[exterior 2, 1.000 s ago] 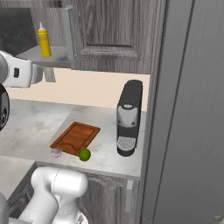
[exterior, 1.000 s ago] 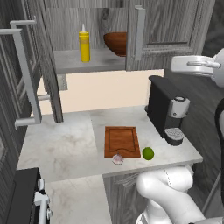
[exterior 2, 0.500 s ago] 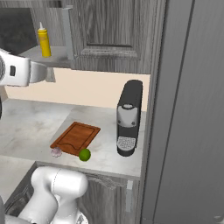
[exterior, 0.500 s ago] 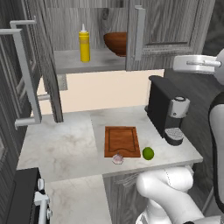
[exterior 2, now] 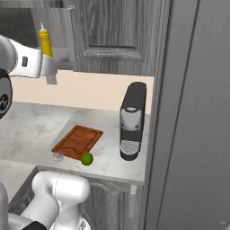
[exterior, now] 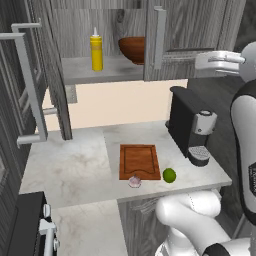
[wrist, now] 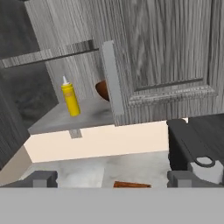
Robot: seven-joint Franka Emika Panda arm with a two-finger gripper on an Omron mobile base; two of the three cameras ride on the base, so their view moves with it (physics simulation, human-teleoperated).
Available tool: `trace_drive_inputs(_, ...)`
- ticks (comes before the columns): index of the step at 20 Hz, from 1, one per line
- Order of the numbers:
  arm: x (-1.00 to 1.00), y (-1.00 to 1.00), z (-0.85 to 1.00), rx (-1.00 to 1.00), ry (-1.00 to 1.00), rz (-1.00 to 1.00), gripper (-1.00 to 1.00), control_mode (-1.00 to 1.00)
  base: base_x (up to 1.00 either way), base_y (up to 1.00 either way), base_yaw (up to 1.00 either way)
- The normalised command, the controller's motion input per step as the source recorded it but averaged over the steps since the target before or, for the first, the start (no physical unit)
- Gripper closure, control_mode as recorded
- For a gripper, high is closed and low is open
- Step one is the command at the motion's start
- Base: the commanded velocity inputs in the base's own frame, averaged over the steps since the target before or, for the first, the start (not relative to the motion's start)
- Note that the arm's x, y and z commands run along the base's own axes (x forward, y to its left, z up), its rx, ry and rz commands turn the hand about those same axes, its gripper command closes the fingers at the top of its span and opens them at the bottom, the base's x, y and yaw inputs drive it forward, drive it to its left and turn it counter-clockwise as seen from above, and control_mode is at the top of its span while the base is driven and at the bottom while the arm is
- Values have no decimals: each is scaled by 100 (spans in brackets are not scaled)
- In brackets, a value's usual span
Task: Open the cabinet. Place the bowl and condiment on the counter. Then place the lime and garlic on the cutting board.
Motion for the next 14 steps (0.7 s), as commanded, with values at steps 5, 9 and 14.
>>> trace_drive_inputs(5,49,0,0,0,6,0,-100,-100,0,0,0)
trace_drive_inputs(9,53,0,-2,-4,3,0,-100,-100,0,0,0)
trace_drive_inputs(14,54,0,-2,-6,4,0,-100,-100,0,0,0)
